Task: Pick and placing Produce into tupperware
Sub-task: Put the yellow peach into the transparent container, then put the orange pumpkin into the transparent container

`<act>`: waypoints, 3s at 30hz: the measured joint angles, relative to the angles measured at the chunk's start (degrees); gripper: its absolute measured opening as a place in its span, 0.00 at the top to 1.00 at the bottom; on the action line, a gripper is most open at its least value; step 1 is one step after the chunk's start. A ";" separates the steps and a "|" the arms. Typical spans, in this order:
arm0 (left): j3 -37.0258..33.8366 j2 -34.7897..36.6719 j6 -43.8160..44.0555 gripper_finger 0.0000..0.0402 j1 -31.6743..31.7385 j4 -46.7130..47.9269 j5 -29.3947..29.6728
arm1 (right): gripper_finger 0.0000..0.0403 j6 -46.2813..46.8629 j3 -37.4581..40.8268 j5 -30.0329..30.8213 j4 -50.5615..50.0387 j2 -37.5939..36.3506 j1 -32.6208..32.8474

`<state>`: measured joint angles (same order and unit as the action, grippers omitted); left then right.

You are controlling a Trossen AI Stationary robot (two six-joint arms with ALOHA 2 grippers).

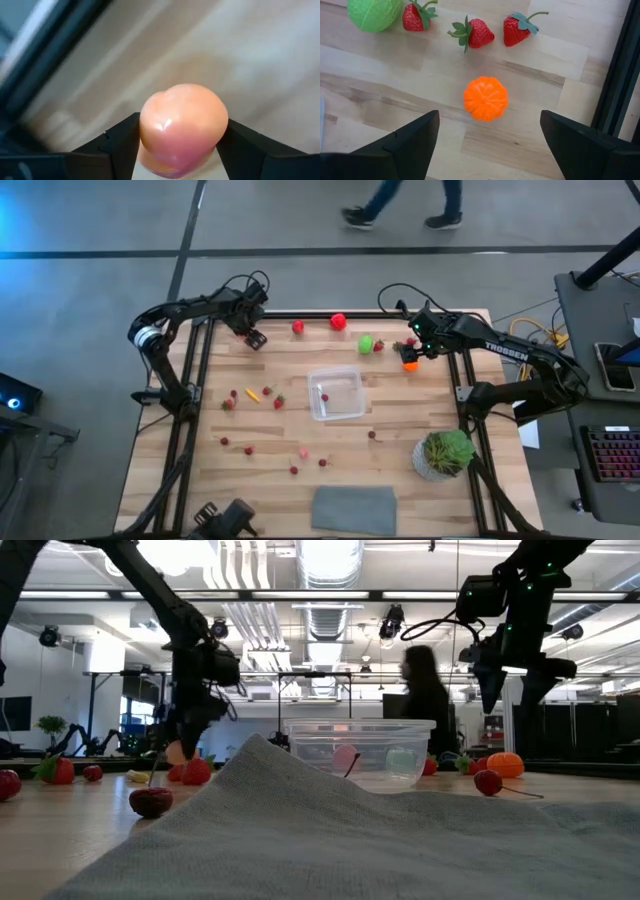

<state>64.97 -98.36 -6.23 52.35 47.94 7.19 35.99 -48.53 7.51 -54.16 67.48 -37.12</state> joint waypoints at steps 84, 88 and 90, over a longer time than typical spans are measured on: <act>-14.62 29.17 31.55 0.13 -36.82 -16.14 -5.15 | 0.16 -6.92 1.20 -3.56 9.91 23.03 -2.64; -14.56 29.17 31.39 0.13 -36.82 -16.17 -5.17 | 0.16 -7.34 1.20 -3.31 10.43 24.19 -2.64; -14.43 29.17 31.39 0.13 -36.82 -16.32 -5.17 | 0.18 -7.39 1.13 -3.37 10.12 24.40 -2.64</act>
<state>50.54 -69.19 25.17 15.53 31.62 2.02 28.60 -47.40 4.14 -44.04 91.88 -39.77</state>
